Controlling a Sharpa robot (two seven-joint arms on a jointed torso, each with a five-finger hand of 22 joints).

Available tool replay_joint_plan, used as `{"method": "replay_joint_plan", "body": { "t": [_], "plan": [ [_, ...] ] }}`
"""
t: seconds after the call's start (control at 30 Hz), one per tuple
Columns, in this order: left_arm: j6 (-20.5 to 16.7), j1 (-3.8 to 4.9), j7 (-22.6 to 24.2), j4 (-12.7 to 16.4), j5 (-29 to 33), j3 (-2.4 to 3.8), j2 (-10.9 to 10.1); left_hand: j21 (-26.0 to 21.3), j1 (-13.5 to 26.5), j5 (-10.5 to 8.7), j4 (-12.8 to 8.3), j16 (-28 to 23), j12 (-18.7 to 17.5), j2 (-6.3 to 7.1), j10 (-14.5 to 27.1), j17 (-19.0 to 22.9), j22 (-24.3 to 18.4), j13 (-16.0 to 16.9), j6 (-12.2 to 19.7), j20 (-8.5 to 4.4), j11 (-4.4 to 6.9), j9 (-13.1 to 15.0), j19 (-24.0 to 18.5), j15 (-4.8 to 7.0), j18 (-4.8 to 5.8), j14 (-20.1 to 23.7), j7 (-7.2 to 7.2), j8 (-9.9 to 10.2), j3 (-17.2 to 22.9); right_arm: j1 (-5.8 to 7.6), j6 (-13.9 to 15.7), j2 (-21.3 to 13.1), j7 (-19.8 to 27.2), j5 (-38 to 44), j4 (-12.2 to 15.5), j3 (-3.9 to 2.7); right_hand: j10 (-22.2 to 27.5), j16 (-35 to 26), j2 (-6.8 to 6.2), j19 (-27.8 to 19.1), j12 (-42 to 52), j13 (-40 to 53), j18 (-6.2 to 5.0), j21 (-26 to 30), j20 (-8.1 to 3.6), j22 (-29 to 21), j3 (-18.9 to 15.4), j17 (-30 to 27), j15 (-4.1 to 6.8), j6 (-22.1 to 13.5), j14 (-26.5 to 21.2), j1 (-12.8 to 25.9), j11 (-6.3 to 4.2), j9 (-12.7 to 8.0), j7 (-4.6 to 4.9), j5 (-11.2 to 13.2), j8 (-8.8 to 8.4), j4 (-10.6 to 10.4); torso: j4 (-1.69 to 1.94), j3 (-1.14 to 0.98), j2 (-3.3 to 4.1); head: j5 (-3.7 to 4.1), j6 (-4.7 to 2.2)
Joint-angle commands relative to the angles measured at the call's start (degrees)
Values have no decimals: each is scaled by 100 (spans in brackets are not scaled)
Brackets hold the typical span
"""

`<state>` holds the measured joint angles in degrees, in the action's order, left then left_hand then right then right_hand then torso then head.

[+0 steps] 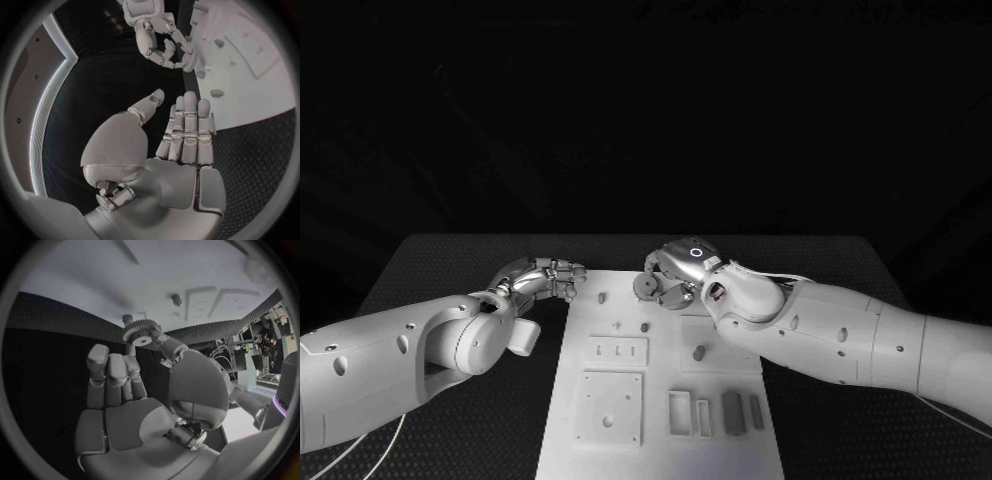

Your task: Assemble the parts on the task board

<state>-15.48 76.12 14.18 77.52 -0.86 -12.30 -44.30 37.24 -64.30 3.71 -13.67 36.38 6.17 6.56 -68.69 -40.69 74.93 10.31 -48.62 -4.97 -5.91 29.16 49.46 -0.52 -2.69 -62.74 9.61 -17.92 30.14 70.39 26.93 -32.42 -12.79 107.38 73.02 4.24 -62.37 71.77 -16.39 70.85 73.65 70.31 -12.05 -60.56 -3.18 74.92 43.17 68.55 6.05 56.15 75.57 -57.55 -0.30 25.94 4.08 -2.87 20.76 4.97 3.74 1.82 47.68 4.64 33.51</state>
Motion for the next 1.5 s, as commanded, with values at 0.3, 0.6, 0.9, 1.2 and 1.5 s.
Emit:
{"method": "replay_joint_plan", "body": {
  "t": [0.3, 0.6, 0.9, 1.2, 1.5],
  "plan": [
    [33, 5, 55, -31, -21, 6, 39, 21, 66, 19, -32, -24, -30, -8, -19, -9, 45, 10, 20, -10, -32, 9, -37, -6, -85, 21, 27, 35, 15, -143, -85, 300, -77, 178, -286, 35, 22, -36, -37, 35, -45, -37, -295, -33, -11, 44, 36, -19, 21, 200, 26, -13, -9, 9, 172, 9, 7, -9, 7, -10, 6, -44, 15],
    [35, 7, 53, -25, -22, 8, 45, 22, 67, 19, -33, -25, -31, -8, -19, -10, 45, 10, 20, -10, -32, 10, -38, -6, -85, 21, 27, 36, 16, -143, -130, 400, -99, 167, -401, 35, 45, -50, -37, 33, -63, -56, -295, -31, -10, 42, 40, -31, 19, 192, 19, -10, -7, 8, 174, 8, 1, -12, -6, -10, 12, -41, -1],
    [57, 7, 47, -48, -21, 10, 85, 22, 70, 18, -33, -25, -31, -7, -19, -10, 44, 11, 21, -10, -33, 11, -38, -6, -85, 21, 27, 36, 15, -148, -187, 555, -70, 129, -589, 38, 93, -73, -43, 26, -99, -92, -295, -25, -7, 41, 44, -47, 15, 166, 6, -17, -1, 4, 182, 7, -15, 0, 14, -7, 8, -12, -5],
    [58, 7, 46, -58, -20, 10, 84, 24, 82, 15, -31, -27, -34, -5, -17, -11, 44, 11, 24, -9, -35, 12, -38, -7, -84, 22, 29, 38, 13, -197, -203, 620, -53, 109, -716, 56, 178, -121, -46, 11, -162, -153, -295, -16, -2, 39, 45, -83, 4, 125, -19, -37, 13, -2, 197, 6, -41, 39, 6, -13, 10, -45, 22],
    [55, 7, 46, -50, -21, 10, 79, 25, 85, 14, -33, -29, -36, -5, -16, -12, 43, 12, 25, -9, -35, 13, -39, -7, -84, 23, 29, 40, 14, -197, -330, 633, -37, 13, -737, 88, 370, -220, -56, -32, -290, -276, -295, 6, 14, 39, -26, -148, -28, 26, -72, -14, 50, -20, 237, 4, -105, 133, -7, -16, 8, -55, 29]
  ]
}}
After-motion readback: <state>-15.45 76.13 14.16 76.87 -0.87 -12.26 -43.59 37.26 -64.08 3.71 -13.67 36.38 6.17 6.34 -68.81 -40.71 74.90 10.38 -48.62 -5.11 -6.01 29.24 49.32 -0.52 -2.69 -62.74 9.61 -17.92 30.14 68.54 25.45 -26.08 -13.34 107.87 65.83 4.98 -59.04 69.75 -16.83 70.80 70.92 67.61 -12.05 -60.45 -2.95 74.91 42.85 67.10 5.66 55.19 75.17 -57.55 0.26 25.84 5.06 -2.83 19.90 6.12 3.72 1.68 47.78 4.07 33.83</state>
